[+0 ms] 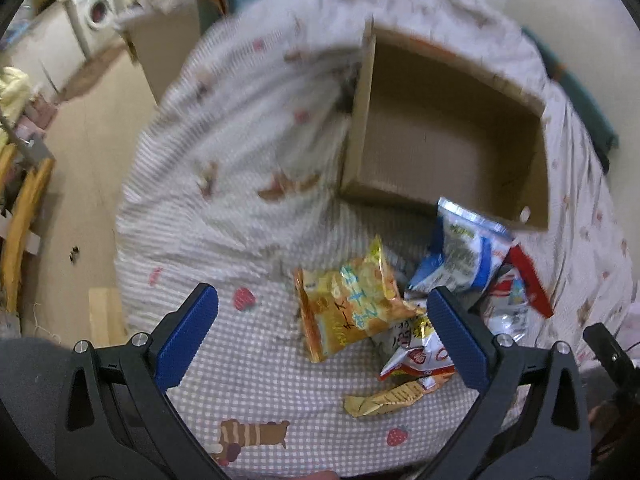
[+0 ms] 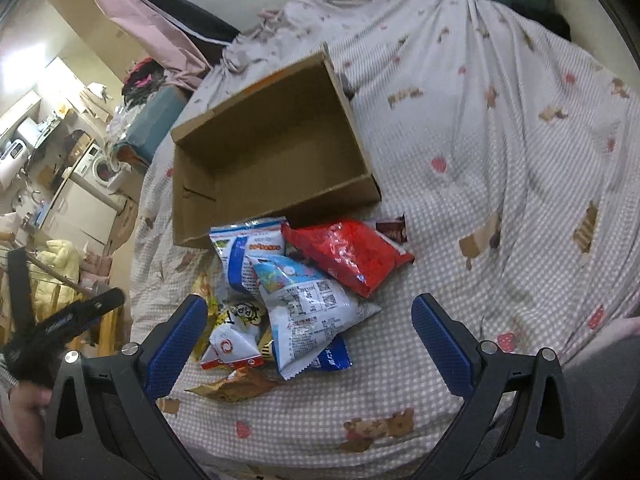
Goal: Organize snacks
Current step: 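Grasp the yellow chip bag with the left tool while the right tool grasps the blue-white bag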
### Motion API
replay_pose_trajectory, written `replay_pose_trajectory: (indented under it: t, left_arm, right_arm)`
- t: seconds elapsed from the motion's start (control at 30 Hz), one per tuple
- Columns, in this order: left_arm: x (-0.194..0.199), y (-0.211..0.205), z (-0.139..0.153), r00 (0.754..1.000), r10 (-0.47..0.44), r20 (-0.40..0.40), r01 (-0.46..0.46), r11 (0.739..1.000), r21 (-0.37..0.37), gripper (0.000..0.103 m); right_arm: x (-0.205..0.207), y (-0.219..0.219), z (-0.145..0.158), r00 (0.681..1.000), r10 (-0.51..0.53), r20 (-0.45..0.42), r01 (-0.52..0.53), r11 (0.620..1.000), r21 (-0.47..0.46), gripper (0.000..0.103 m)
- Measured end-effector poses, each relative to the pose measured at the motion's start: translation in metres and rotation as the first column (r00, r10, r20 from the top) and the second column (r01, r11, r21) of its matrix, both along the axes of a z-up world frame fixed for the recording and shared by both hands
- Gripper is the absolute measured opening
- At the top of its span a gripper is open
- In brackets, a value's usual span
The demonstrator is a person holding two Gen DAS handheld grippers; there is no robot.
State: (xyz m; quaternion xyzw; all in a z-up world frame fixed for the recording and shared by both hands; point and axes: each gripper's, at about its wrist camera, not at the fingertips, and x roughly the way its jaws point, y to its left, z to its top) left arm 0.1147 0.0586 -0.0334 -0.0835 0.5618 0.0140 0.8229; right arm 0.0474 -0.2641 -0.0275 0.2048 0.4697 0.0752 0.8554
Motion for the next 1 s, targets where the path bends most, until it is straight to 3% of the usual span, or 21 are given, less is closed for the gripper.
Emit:
replay_pose_trajectory:
  t: [0.07,0.13,0.33,0.47,0.67,0.77,0.9,1.0]
  left_arm:
    - [0.011,-0.002,-0.021,0.996,-0.015,-0.091,0.013,1.000,-0.024,0.103]
    - [0.018,0.002,-0.042,0.987,0.028,-0.158,-0.041,0.996,-0.083,0.103]
    - [0.030,0.007,-0.093,0.948,0.157,-0.277,-0.208,0.963,-0.169,0.103]
    - [0.029,-0.002,-0.120,0.933,0.146,-0.328,-0.217,0.958,-0.190,0.103]
    - [0.019,-0.011,-0.138,0.940,0.145,-0.309,-0.203,0.965,-0.164,0.088]
    - [0.017,-0.016,-0.138,0.949,0.120,-0.293,-0.174,0.971,-0.165,0.071]
    - [0.016,-0.023,-0.114,0.958,0.092,-0.273,-0.135,0.981,-0.142,0.061]
    - [0.010,-0.033,-0.097,0.965,0.070,-0.252,-0.099,0.990,-0.105,0.059]
  right_arm:
    - [0.001,0.001,-0.007,1.000,0.006,-0.013,-0.006,1.000,0.002,0.103]
    - [0.001,0.003,-0.013,0.999,0.012,-0.031,-0.012,1.000,0.011,0.103]
    - [0.004,0.002,-0.019,0.999,0.006,-0.047,-0.005,1.000,0.011,0.103]
    - [0.008,-0.003,-0.027,0.997,-0.004,-0.080,0.005,1.000,0.022,0.103]
    - [0.023,0.000,-0.051,0.981,0.028,-0.191,-0.013,0.997,0.079,0.103]
    - [0.032,0.007,-0.063,0.971,0.050,-0.235,-0.033,0.996,0.077,0.103]
    - [0.045,0.012,-0.081,0.955,0.047,-0.292,-0.015,0.994,0.112,0.103]
    - [0.053,0.013,-0.093,0.944,0.035,-0.327,0.003,0.993,0.114,0.103]
